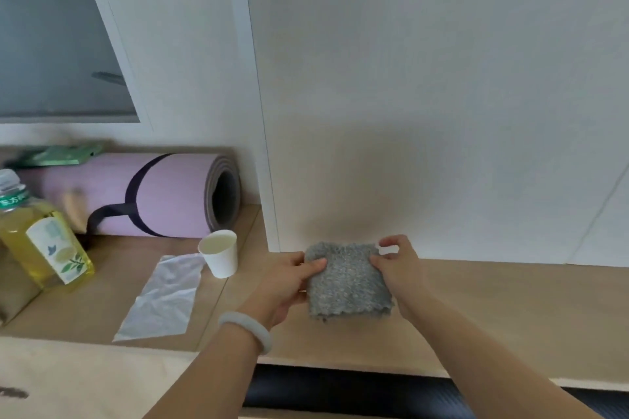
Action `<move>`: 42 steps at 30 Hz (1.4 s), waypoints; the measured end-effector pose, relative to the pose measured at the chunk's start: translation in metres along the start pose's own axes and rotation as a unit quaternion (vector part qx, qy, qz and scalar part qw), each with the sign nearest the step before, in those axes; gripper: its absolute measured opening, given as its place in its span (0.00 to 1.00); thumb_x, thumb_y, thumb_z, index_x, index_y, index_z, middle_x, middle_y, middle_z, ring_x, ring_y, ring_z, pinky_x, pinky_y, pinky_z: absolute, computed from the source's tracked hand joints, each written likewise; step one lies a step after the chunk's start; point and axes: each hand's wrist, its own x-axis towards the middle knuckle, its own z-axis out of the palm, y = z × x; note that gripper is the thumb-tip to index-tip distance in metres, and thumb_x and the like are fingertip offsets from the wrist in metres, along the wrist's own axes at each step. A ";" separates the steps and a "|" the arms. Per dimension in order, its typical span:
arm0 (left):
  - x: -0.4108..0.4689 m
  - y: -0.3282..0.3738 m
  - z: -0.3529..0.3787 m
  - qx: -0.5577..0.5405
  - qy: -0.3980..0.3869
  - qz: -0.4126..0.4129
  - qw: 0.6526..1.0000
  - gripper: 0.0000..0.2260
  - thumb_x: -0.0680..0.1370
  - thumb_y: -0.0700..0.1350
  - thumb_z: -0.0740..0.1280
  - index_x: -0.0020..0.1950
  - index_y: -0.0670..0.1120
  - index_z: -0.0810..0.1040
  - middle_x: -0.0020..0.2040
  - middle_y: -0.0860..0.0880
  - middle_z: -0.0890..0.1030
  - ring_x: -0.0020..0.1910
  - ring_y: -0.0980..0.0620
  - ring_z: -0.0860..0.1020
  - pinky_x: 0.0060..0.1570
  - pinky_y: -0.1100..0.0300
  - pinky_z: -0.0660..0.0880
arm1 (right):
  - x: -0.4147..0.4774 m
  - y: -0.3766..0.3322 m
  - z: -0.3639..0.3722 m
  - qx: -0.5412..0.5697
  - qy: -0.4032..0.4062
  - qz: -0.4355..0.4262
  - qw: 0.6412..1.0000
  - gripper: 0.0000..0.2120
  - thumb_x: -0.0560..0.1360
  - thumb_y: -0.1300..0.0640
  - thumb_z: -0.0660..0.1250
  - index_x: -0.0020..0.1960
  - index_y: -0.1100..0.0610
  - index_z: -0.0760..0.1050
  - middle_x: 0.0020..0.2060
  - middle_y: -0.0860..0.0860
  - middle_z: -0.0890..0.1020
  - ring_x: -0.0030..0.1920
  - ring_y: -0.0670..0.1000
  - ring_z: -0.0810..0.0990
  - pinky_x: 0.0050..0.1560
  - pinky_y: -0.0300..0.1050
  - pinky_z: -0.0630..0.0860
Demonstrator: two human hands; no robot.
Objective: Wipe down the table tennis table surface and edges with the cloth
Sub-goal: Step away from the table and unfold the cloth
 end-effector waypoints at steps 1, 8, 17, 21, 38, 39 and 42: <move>0.012 0.005 -0.003 0.022 0.032 0.004 0.999 0.11 0.76 0.42 0.72 0.55 0.39 0.78 0.53 0.40 0.83 0.48 0.45 0.83 0.41 0.55 0.80 | 0.011 0.002 0.010 -0.029 0.016 -0.013 0.999 0.10 0.79 0.64 0.66 0.54 0.53 0.68 0.42 0.55 0.78 0.36 0.51 0.78 0.28 0.39 0.73; 0.053 0.011 -0.022 0.471 0.189 0.074 0.858 0.17 0.79 0.51 0.68 0.63 0.45 0.69 0.55 0.49 0.75 0.53 0.51 0.75 0.39 0.70 0.63 | 0.042 0.035 0.055 -0.306 0.024 -0.134 0.942 0.05 0.79 0.62 0.63 0.54 0.58 0.70 0.51 0.53 0.74 0.51 0.56 0.74 0.48 0.49 0.71; 0.066 -0.019 -0.033 0.652 -0.013 0.297 0.698 0.23 0.85 0.50 0.53 0.80 0.47 0.58 0.80 0.52 0.55 0.79 0.56 0.49 0.71 0.71 0.37 | 0.041 0.049 0.069 -0.446 -0.145 -0.340 0.815 0.24 0.83 0.49 0.56 0.78 0.55 0.61 0.76 0.46 0.63 0.76 0.47 0.60 0.75 0.34 0.45; 0.065 -0.038 -0.043 0.702 -0.066 0.233 0.670 0.26 0.85 0.54 0.44 0.80 0.47 0.41 0.80 0.52 0.39 0.76 0.56 0.32 0.72 0.63 0.29 | 0.046 0.053 0.068 -0.512 -0.176 -0.351 0.764 0.29 0.82 0.49 0.59 0.77 0.62 0.61 0.77 0.53 0.61 0.77 0.49 0.60 0.71 0.33 0.31; 0.071 -0.035 -0.042 0.721 -0.074 0.183 0.664 0.28 0.85 0.56 0.46 0.80 0.48 0.37 0.80 0.51 0.37 0.77 0.55 0.33 0.74 0.61 0.32 | 0.048 0.055 0.064 -0.540 -0.230 -0.301 0.751 0.31 0.84 0.41 0.46 0.81 0.54 0.42 0.80 0.47 0.43 0.79 0.45 0.39 0.77 0.43 0.34; 0.072 -0.032 -0.042 0.720 -0.074 0.186 0.665 0.28 0.85 0.56 0.47 0.80 0.48 0.38 0.80 0.50 0.38 0.78 0.55 0.35 0.73 0.62 0.32 | 0.050 0.057 0.063 -0.538 -0.257 -0.270 0.756 0.31 0.84 0.41 0.45 0.81 0.52 0.39 0.79 0.45 0.40 0.78 0.44 0.36 0.77 0.43 0.32; 0.077 -0.026 -0.040 0.716 -0.082 0.197 0.664 0.28 0.85 0.54 0.50 0.81 0.45 0.44 0.81 0.48 0.44 0.79 0.52 0.41 0.73 0.63 0.35 | 0.054 0.055 0.060 -0.527 -0.248 -0.245 0.775 0.29 0.84 0.41 0.47 0.81 0.50 0.45 0.80 0.44 0.45 0.79 0.43 0.40 0.78 0.44 0.37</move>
